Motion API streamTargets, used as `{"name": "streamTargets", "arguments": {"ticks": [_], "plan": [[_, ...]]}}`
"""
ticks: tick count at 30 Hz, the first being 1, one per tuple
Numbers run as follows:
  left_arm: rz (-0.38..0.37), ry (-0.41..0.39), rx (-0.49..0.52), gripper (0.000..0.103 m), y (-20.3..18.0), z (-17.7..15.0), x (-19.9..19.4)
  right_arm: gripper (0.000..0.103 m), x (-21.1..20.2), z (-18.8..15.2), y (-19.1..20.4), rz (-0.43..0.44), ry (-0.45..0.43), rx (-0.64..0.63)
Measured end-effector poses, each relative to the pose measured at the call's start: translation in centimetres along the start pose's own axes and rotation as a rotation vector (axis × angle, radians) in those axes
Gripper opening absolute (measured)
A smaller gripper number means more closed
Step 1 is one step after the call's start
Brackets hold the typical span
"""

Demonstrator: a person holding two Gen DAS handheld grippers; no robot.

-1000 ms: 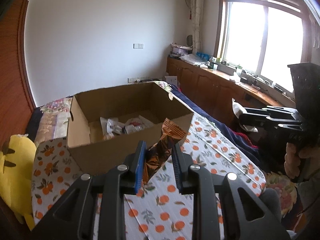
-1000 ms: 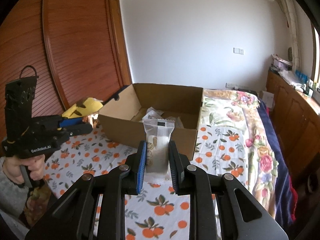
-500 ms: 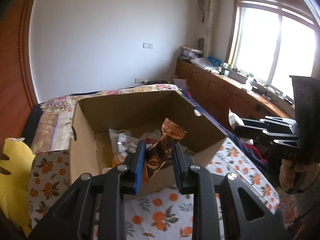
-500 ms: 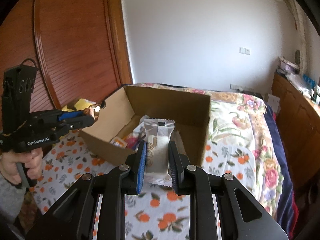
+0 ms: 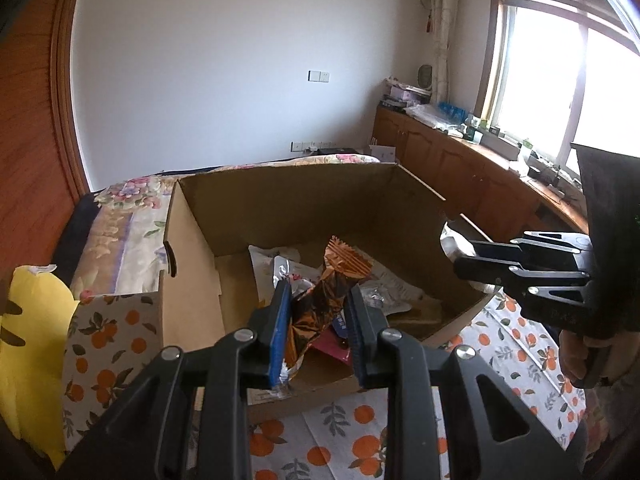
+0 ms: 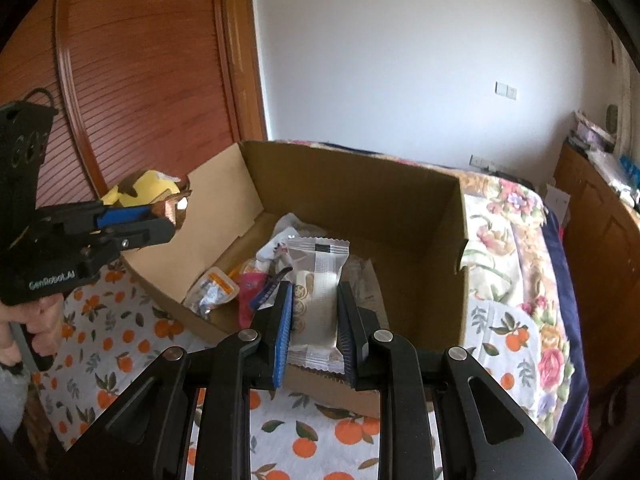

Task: Organize snacks
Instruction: 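Carry the foil wrapper and white bar over the cardboard box, then open both tools to drop the snacks into the box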

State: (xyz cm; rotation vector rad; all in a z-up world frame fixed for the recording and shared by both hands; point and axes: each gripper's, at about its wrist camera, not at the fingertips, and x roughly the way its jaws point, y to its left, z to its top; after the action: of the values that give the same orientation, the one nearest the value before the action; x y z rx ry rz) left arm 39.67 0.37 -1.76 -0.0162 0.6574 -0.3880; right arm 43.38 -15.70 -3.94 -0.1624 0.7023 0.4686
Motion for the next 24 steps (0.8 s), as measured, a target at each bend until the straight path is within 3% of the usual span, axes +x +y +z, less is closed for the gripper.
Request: {"name": "streamTargets", "arguments": {"ticks": [13, 24], "plan": [[-0.005, 0.051, -0.015, 0.032, 0.5, -0.6, 2.3, 0.02, 3.6, 0.1, 0.3, 0.004, 0.057, 0.016], [0.034, 0.036, -0.009, 0.04, 0.0, -0.7, 0.6, 0.028, 3.9, 0.2, 0.4, 0.009, 0.068, 0.033]]}}
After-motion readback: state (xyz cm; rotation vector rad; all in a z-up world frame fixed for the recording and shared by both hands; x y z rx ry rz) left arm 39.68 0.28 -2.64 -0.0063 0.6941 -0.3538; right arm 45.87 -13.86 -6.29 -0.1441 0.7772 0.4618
